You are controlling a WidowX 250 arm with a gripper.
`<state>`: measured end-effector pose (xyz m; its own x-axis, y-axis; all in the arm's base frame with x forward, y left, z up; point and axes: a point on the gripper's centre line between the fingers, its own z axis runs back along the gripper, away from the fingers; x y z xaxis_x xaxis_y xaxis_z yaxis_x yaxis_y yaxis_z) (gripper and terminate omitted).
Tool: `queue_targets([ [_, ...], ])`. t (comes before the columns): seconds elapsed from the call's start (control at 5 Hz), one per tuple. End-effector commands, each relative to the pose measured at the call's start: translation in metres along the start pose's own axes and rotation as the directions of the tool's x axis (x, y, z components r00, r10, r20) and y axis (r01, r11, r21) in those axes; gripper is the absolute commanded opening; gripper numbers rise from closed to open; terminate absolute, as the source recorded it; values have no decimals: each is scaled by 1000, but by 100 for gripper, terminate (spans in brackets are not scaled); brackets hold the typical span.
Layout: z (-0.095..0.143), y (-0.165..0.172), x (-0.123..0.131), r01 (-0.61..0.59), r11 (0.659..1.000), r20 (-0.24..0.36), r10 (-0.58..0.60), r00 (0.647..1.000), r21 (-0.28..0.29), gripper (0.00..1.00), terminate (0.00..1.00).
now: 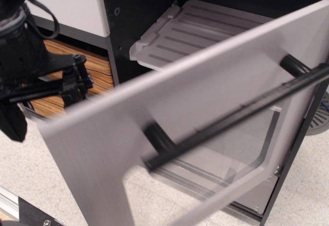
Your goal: Open oven
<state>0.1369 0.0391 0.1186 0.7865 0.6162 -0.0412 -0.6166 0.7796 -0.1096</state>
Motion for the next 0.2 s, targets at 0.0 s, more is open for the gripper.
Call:
queue_targets([
  [0.0,12,-3,3,15,999,58,-12,998,-50,100,100],
])
